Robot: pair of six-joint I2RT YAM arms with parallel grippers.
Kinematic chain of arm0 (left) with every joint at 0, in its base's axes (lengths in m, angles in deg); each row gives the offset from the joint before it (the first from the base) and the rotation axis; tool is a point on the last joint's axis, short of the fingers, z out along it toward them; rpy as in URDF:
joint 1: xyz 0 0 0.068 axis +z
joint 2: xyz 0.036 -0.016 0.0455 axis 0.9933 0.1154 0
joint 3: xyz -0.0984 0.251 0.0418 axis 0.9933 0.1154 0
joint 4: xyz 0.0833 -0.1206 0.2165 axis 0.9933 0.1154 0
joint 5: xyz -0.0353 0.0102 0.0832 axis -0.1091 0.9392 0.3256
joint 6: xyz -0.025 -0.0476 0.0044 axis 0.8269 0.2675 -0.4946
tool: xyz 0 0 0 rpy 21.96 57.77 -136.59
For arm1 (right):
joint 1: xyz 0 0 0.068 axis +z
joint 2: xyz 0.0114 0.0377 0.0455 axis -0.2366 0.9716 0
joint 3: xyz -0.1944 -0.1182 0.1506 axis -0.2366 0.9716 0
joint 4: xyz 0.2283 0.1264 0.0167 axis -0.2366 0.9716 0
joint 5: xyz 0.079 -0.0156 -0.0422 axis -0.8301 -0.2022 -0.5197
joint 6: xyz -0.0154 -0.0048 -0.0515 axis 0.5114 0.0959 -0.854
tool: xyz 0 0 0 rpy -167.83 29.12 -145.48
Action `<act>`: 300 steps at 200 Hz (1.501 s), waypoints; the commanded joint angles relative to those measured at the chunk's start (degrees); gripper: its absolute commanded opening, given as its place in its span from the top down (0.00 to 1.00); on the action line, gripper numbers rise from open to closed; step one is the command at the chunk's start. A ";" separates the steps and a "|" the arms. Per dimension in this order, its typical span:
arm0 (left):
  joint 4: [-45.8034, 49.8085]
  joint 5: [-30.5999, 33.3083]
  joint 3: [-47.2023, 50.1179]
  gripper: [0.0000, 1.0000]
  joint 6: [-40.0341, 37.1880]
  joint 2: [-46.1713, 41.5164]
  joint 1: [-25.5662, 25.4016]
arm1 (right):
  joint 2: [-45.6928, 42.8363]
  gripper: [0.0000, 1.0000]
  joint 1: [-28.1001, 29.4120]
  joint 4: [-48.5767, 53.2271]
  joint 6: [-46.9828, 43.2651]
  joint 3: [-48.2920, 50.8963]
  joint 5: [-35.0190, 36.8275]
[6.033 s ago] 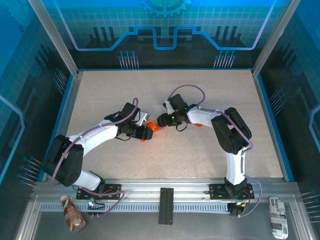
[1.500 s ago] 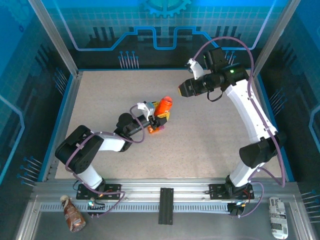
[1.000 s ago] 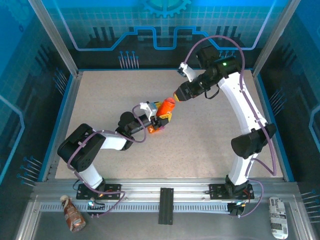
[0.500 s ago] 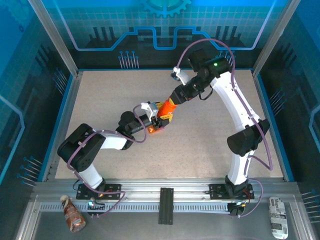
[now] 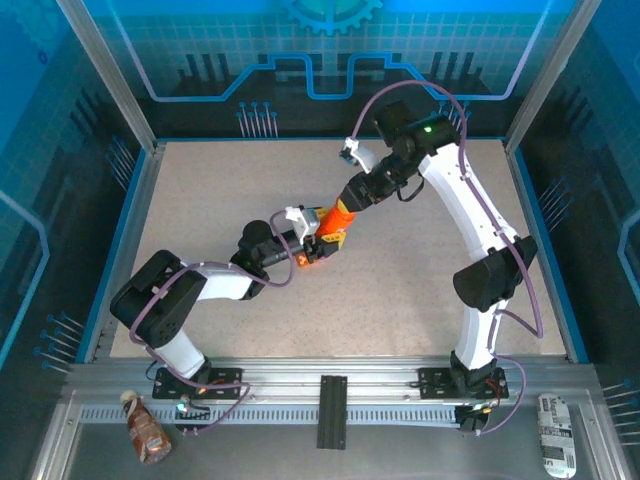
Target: Sort the pills into containers
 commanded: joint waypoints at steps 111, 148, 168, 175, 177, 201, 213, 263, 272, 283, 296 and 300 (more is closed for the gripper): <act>-2.91 -0.54 -2.32 1.00 -1.13 -3.04 -0.50 | -3.53 0.59 -1.83 -2.79 -0.55 8.48 -3.80; -0.91 -2.09 -3.45 1.00 -1.48 -3.34 -0.48 | -1.86 0.59 0.03 -1.15 -1.87 7.54 -4.67; -0.80 -2.16 -3.81 1.00 -1.58 -3.34 -0.48 | -0.84 0.59 0.88 -1.27 -1.57 7.61 -4.13; -0.81 -2.02 -3.90 1.00 -1.57 -3.38 -0.46 | -0.70 0.59 1.02 -1.78 -1.00 7.97 -4.05; -0.80 -2.02 -3.97 1.00 -1.55 -3.41 -0.51 | -0.64 0.59 1.03 -1.92 -0.82 8.11 -3.94; -1.61 -0.37 -4.08 1.00 -1.11 -3.34 -0.53 | -1.15 0.59 1.24 -4.79 1.46 10.55 -4.65; -1.73 1.31 -4.02 1.00 -1.36 -3.29 -0.65 | -1.39 0.60 1.41 -6.32 3.04 11.64 -4.59; -1.11 7.31 -4.08 1.00 -5.06 -3.48 -1.79 | -1.24 0.58 3.32 -14.47 13.83 16.57 -1.76; -0.48 8.28 -4.09 1.00 -5.96 -3.60 -1.96 | -1.42 0.58 3.83 -15.71 15.85 17.54 -0.41; -0.49 8.44 -4.08 1.00 -6.25 -3.56 -1.93 | -1.43 0.58 4.25 -16.90 16.84 18.19 -0.73; -0.64 8.67 -3.93 1.00 -6.29 -3.51 -2.01 | -1.79 0.58 4.49 -18.21 18.08 18.92 -1.26; -0.83 8.77 -3.86 1.00 -6.24 -3.49 -2.00 | -1.92 0.58 4.49 -18.61 18.35 19.17 -1.44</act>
